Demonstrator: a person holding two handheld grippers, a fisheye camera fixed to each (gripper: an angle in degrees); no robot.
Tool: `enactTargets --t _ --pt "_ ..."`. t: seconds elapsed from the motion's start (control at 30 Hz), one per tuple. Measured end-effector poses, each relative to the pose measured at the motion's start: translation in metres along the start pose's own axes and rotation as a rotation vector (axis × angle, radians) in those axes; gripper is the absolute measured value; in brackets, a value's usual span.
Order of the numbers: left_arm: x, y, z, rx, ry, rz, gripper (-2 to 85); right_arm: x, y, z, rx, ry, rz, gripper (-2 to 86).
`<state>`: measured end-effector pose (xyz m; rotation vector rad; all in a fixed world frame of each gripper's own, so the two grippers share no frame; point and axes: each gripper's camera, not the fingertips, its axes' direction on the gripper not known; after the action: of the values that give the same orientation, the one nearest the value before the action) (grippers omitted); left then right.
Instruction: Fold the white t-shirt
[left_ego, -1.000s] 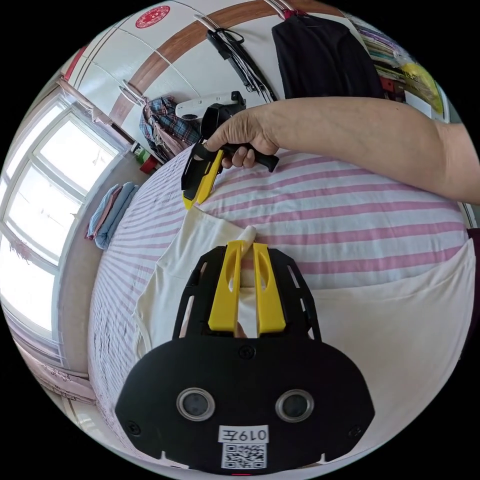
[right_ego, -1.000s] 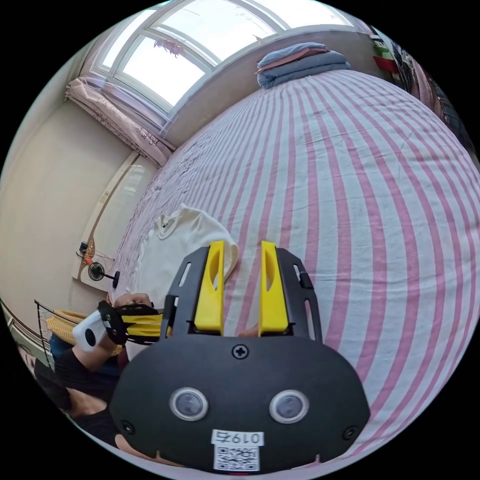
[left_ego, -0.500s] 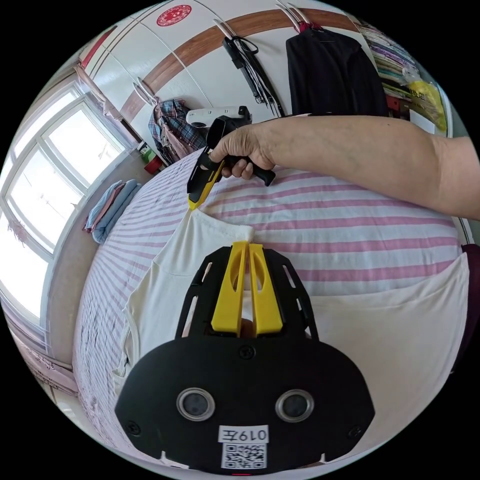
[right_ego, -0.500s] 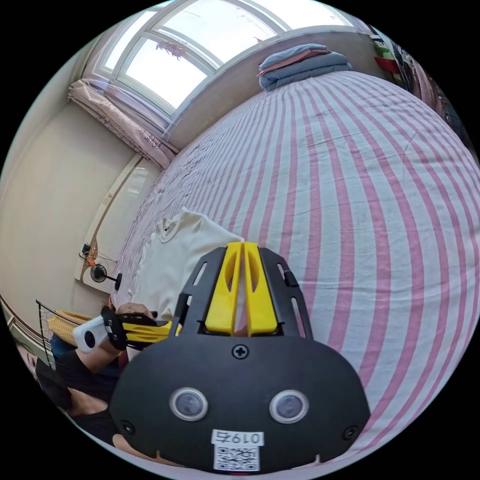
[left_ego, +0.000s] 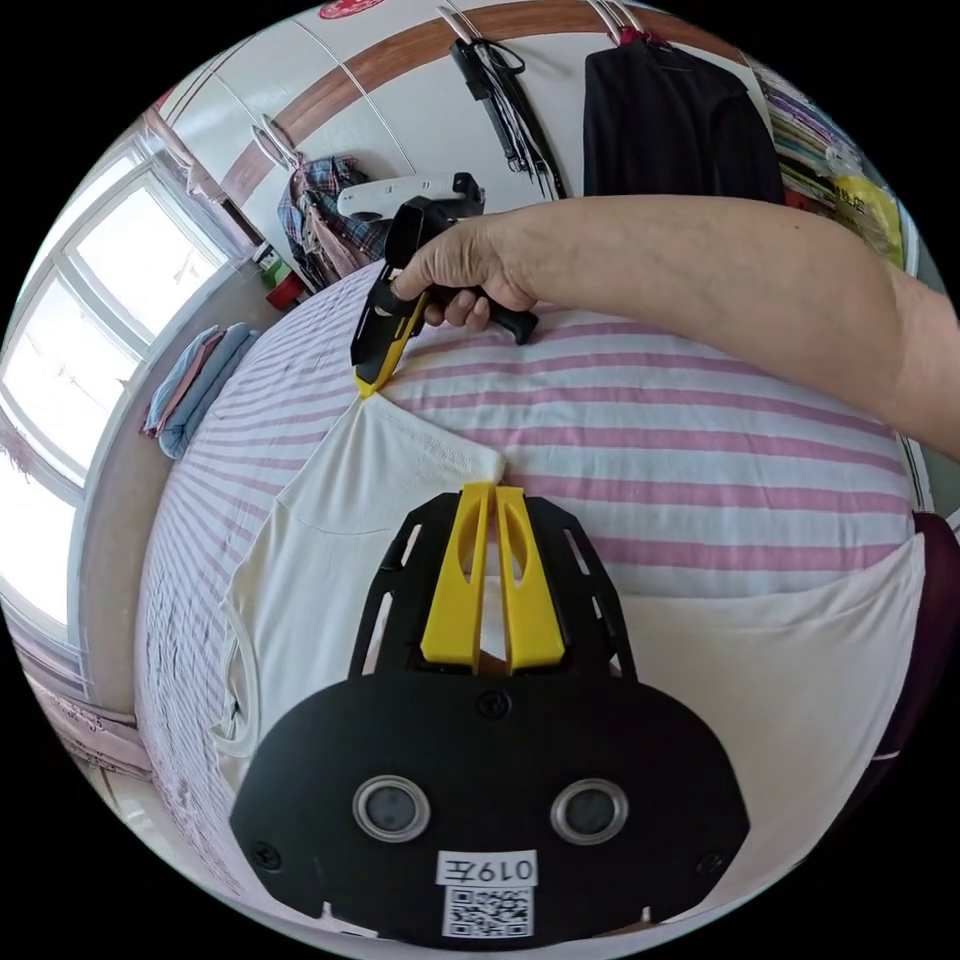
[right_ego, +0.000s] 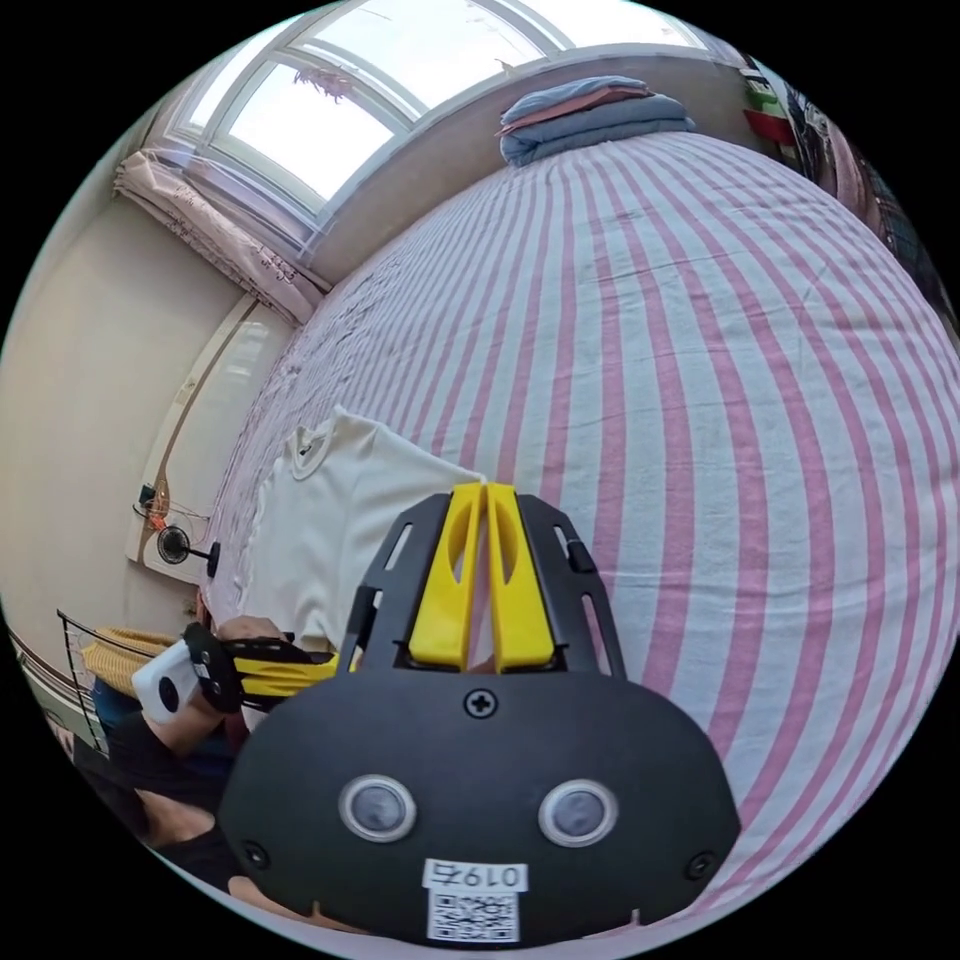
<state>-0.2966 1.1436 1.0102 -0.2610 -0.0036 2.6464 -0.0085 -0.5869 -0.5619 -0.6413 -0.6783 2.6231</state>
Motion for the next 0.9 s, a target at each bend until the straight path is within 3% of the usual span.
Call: enactTargets --t 0.1,0.27,0.37,0.53,0.73,0.9 --pt "0.009 -0.012 0.0 -0.057 -0.043 -0.029 0.8 -0.02 0.001 0.005 -0.009 0.082 -0.056 -0.8" --pt "0.055 -0.035 0.002 -0.158 -0.283 0.042 1.0 -0.058 0.004 0.009 0.036 0.249 -0.159 -0.9" --pt "0.05 -0.038 -0.007 -0.115 -0.236 -0.067 1.0 -0.075 0.004 0.015 0.046 0.33 -0.19 -0.9" --pt "0.036 -0.035 -0.006 -0.097 -0.168 -0.202 0.9 -0.074 -0.002 0.031 -0.019 0.305 -0.162 -0.4" --pt "0.06 -0.048 0.006 -0.184 -0.274 -0.087 0.8 -0.057 -0.004 0.023 -0.042 0.151 -0.097 4.6" --pt "0.056 -0.044 0.005 -0.161 -0.248 -0.103 0.9 -0.066 0.001 0.022 -0.066 0.186 -0.12 5.1"
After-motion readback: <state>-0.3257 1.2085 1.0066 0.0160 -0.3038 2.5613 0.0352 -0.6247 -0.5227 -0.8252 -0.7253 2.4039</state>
